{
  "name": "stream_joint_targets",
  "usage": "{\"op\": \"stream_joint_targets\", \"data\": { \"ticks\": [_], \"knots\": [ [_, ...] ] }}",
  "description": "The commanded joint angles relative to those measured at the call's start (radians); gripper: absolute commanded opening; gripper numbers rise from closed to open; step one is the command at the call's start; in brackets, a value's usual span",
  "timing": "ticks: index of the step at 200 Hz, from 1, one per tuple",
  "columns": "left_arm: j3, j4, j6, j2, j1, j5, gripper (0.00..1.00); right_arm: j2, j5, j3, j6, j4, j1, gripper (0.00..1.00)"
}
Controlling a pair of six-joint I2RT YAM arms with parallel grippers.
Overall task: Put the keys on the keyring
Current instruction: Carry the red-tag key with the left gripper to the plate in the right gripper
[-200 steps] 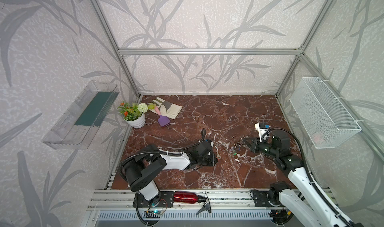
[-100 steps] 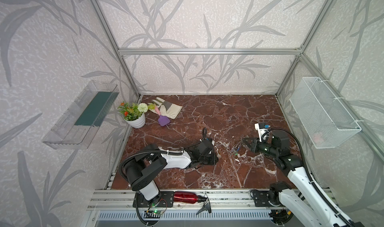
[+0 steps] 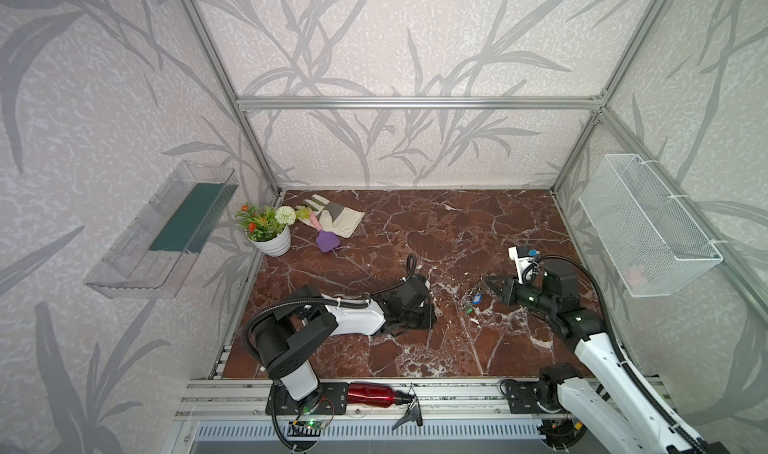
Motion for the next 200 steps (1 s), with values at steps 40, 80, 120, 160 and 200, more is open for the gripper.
{"op": "stream_joint_targets", "data": {
  "ticks": [40, 80, 120, 160, 200],
  "knots": [
    [0.074, -0.234, 0.134, -0.114, 0.041, 0.027, 0.00, -0.016, -0.051, -0.037, 0.007, 0.182, 0.016, 0.00],
    [0.188, -0.613, 0.425, -0.266, 0.125, 0.124, 0.00, 0.010, 0.031, -0.092, -0.030, 0.391, 0.110, 0.00],
    [0.274, -0.829, 0.673, -0.424, 0.173, 0.084, 0.00, 0.148, 0.090, -0.074, -0.120, 0.606, 0.238, 0.00],
    [0.336, -0.901, 0.861, -0.504, 0.189, 0.096, 0.00, 0.317, 0.029, -0.011, -0.261, 0.747, 0.350, 0.00],
    [0.405, -0.971, 0.968, -0.452, 0.206, 0.179, 0.00, 0.382, 0.013, 0.001, -0.425, 0.782, 0.483, 0.00]
  ]
}}
